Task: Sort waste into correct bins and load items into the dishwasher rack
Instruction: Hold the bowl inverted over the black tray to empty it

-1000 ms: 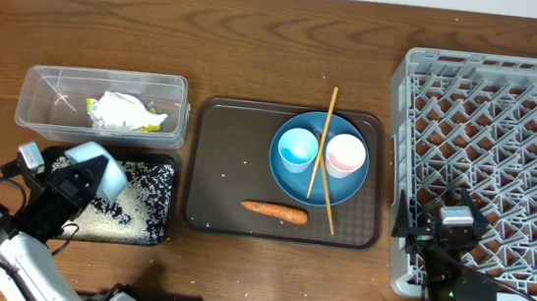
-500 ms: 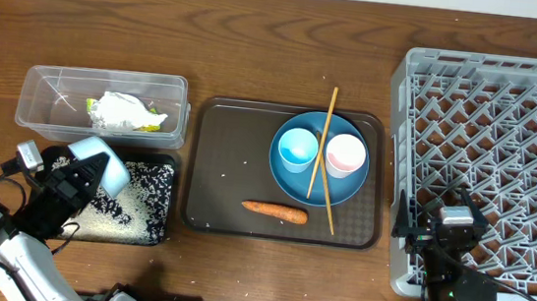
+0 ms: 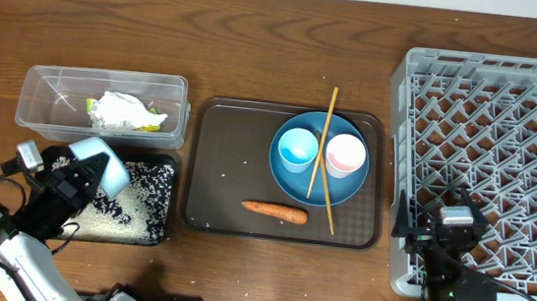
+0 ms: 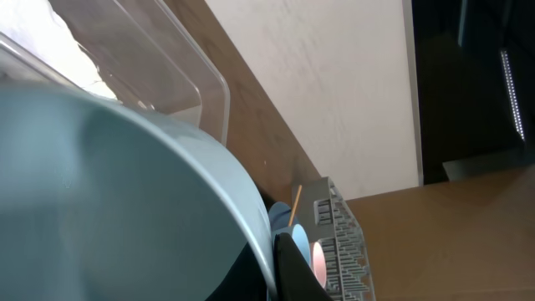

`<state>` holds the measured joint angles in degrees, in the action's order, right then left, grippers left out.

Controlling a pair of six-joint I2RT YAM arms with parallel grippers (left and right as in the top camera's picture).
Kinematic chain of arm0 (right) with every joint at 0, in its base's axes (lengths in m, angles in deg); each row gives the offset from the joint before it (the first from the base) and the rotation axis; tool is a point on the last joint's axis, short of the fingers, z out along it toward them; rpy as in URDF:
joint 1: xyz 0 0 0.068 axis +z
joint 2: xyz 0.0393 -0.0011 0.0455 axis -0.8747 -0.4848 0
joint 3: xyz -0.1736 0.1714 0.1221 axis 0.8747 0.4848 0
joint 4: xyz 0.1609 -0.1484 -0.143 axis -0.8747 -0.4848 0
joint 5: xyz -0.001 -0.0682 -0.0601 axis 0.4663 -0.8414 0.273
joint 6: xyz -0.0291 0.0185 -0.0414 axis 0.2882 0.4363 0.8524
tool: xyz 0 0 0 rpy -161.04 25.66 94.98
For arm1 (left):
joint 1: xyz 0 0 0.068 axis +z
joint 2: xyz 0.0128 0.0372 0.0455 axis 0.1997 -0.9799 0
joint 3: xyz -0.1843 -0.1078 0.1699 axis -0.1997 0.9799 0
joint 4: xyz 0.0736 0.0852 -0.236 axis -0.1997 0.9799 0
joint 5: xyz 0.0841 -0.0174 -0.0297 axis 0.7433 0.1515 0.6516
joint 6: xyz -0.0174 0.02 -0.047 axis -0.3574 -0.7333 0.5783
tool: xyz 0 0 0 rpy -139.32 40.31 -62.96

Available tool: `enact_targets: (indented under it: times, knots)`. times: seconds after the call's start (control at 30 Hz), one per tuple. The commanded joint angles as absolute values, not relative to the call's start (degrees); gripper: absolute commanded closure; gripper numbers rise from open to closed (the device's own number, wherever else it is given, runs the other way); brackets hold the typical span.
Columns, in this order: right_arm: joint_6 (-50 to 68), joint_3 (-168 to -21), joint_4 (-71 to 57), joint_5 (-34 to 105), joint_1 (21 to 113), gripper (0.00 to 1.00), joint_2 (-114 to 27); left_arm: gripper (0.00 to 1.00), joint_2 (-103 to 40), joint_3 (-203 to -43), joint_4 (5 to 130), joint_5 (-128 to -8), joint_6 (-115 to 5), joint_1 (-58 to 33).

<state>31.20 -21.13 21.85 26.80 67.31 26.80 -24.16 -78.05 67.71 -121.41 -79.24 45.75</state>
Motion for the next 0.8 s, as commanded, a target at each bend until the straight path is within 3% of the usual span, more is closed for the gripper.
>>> enact_targets:
  times: [0.0,0.3,0.43,0.6,0.77]
  knots:
    - [31.83,-21.06,21.61,27.01,66.92,0.01,26.84,0.94,-24.25,-77.42,67.53,-127.13,-80.86,45.73]
    - [31.83,-21.06,21.61,27.01,66.94,0.01,26.84,0.94,-24.27,-77.42,67.69,-130.32,-83.72,45.73]
    - [31.83,-21.06,21.61,27.01,66.94,0.01,26.84,0.93,-24.27,-77.42,68.54,-120.62,-80.66,45.73]
    - [31.83,-21.06,21.61,27.01,66.92,0.01,26.84,0.94,-24.31,-77.42,68.15,-119.57,-76.25,45.73]
    - [31.83,-21.06,21.61,27.01,66.94,0.01,26.84,0.94,-24.25,-77.53,67.84,-130.46,-80.25,45.27]
